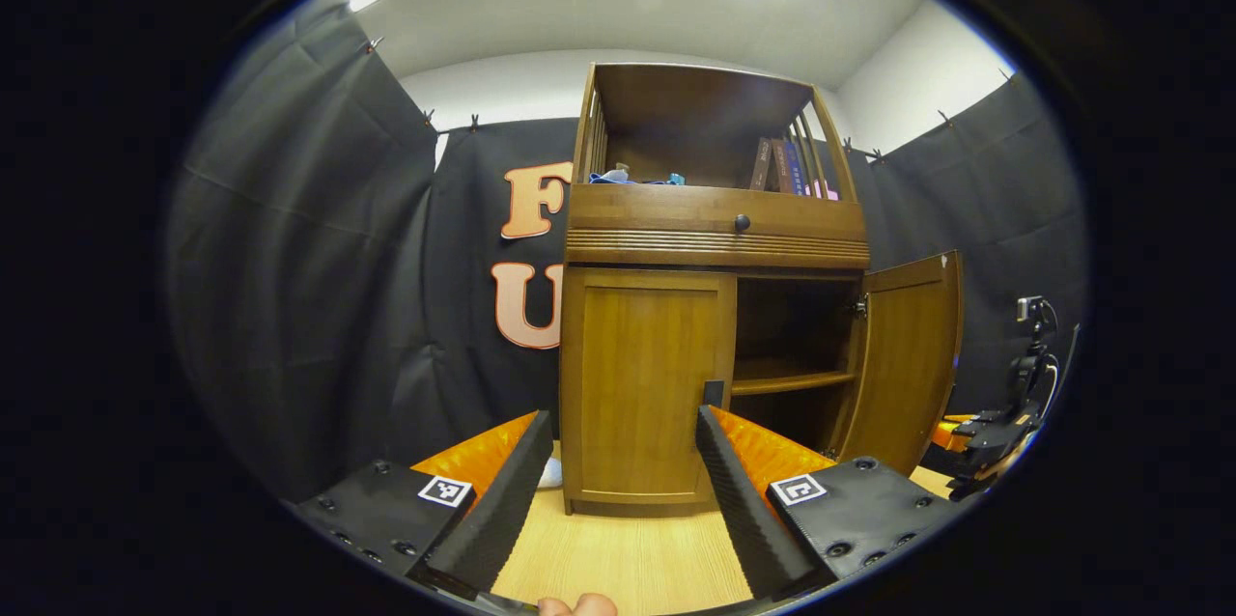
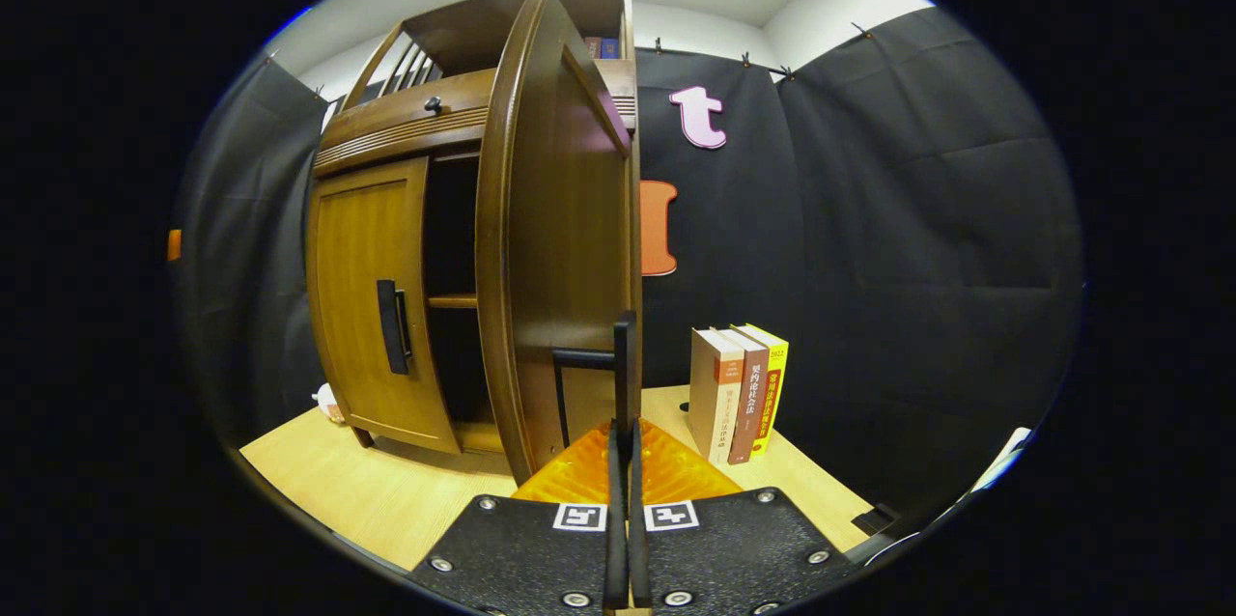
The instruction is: Open the right door of the double-door shoe cabinet with the right hand, and open the left door with the left hand.
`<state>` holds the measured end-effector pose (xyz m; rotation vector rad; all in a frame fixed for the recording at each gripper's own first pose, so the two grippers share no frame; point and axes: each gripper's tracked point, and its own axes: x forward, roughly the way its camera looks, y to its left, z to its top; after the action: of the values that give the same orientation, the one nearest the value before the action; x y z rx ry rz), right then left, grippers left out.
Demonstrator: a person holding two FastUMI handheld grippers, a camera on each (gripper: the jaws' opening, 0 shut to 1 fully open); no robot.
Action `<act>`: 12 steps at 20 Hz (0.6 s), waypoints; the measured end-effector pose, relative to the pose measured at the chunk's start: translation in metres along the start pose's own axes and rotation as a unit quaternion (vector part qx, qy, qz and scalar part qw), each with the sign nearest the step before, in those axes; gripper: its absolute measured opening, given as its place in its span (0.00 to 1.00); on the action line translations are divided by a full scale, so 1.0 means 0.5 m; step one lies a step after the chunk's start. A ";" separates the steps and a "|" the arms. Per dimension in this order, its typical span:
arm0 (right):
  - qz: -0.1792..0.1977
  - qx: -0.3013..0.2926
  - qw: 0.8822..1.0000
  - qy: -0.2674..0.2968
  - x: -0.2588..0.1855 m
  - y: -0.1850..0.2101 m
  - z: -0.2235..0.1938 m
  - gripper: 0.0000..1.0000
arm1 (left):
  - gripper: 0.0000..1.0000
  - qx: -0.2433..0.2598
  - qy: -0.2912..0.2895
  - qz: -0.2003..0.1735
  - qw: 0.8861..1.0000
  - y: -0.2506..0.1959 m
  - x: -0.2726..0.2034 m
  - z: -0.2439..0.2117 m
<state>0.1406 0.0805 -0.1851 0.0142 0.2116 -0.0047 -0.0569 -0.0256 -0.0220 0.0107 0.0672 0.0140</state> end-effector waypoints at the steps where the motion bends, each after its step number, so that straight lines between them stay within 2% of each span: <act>1: 0.004 -0.001 1.000 0.004 -0.001 -0.006 -0.002 0.00 | 0.99 0.001 0.001 0.002 1.000 -0.001 0.001 0.000; 12: 0.011 0.016 1.000 -0.003 0.004 -0.051 0.000 0.00 | 0.99 -0.003 0.005 0.006 1.000 -0.036 0.014 -0.009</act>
<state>0.1422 0.0550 -0.1858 0.0491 0.2052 0.0138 -0.0500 -0.0436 -0.0271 0.0046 0.0772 0.0261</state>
